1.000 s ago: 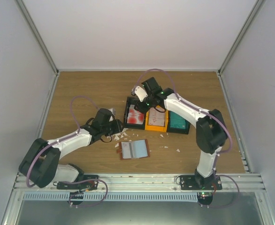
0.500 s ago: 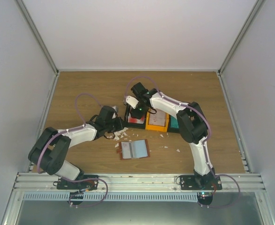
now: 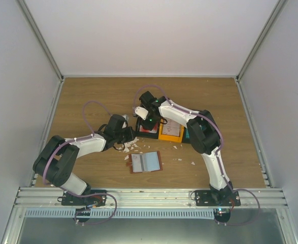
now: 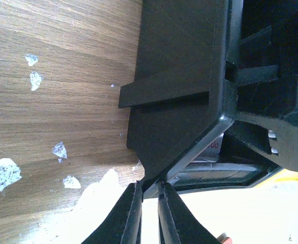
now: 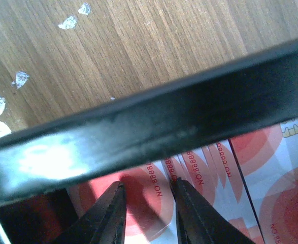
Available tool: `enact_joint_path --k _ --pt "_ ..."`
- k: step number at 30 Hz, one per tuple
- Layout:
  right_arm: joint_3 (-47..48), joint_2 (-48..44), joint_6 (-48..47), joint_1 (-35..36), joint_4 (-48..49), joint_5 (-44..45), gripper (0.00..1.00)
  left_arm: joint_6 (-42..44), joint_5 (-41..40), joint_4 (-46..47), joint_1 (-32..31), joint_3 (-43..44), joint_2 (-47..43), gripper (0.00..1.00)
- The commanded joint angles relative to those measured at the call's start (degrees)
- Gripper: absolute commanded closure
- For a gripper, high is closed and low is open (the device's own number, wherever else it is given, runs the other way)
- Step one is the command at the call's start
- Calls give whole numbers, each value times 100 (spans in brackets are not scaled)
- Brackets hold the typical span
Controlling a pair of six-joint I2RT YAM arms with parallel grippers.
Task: Put the credit cards into the card holder
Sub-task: Pick up the credit card from the storage box.
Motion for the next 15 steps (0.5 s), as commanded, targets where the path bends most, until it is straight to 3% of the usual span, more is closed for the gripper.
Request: enact_joint_path --k 1,6,15 --pt "109 17 -45 46 -415 -221 73 97 16 338 19 183 153 87" --pt "47 -242 -38 45 -445 -467 80 104 12 326 22 253 210 87" --pt "-184 -544 -19 56 -497 -630 82 91 20 331 19 273 221 87"
